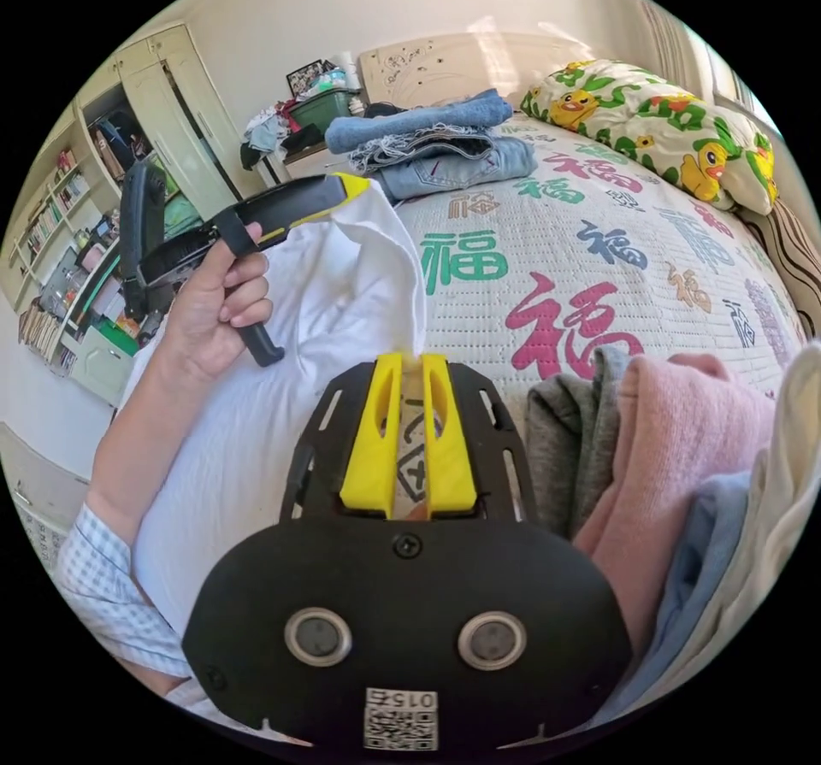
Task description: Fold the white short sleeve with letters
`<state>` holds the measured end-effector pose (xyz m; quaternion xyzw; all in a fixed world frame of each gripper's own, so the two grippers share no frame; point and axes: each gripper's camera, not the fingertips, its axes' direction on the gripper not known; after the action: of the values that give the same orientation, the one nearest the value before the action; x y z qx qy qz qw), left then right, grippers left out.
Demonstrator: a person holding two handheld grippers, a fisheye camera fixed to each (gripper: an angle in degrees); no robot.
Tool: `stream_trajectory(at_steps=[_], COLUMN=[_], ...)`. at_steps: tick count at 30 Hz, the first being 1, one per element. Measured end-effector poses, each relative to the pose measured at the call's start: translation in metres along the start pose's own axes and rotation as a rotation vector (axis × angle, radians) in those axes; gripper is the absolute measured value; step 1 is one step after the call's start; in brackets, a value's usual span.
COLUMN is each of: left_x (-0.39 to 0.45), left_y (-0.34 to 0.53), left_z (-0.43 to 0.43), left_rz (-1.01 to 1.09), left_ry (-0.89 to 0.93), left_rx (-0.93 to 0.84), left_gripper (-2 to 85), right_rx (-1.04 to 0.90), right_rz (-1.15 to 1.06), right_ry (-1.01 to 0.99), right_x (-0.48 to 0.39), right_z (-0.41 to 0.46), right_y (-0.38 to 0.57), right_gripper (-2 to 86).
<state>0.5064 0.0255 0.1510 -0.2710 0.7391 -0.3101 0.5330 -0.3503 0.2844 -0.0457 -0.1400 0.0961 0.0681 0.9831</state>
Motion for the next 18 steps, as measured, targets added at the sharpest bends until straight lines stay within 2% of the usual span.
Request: stream_trajectory(at_steps=[3, 6, 9, 12, 14, 16, 18], left_x=[-0.009, -0.012, -0.015, -0.038, -0.051, -0.062, -0.080], left_y=[0.001, -0.007, -0.001, 0.030, 0.061, 0.091, 0.126], left_z=[-0.019, -0.049, -0.116, -0.187, -0.223, -0.244, -0.252], left_rz=[-0.001, 0.072, 0.196, 0.209, 0.231, 0.267, 0.299], left_ry=[0.018, 0.005, -0.040, -0.060, -0.088, -0.117, -0.100], left_rx=[0.049, -0.002, 0.003, -0.017, -0.042, -0.133, -0.298], left_gripper=[-0.4, -0.3, -0.3, -0.2, -0.1, 0.2, 1.1], right_rx=[0.065, 0.161, 0.234, 0.265, 0.209, 0.119, 0.007], right_rz=[-0.015, -0.054, -0.147, -0.312, -0.454, -0.543, -0.613], right_ry=[0.017, 0.043, -0.031, -0.165, -0.301, -0.347, -0.345], right_x=[-0.004, -0.015, -0.031, -0.054, -0.073, -0.087, -0.100], right_z=[-0.019, -0.047, -0.072, -0.094, -0.100, -0.094, -0.082], right_y=[0.010, 0.023, 0.038, 0.054, 0.064, 0.069, 0.073], right_gripper=[1.9, 1.4, 1.3, 1.5, 1.6, 2.0, 2.7])
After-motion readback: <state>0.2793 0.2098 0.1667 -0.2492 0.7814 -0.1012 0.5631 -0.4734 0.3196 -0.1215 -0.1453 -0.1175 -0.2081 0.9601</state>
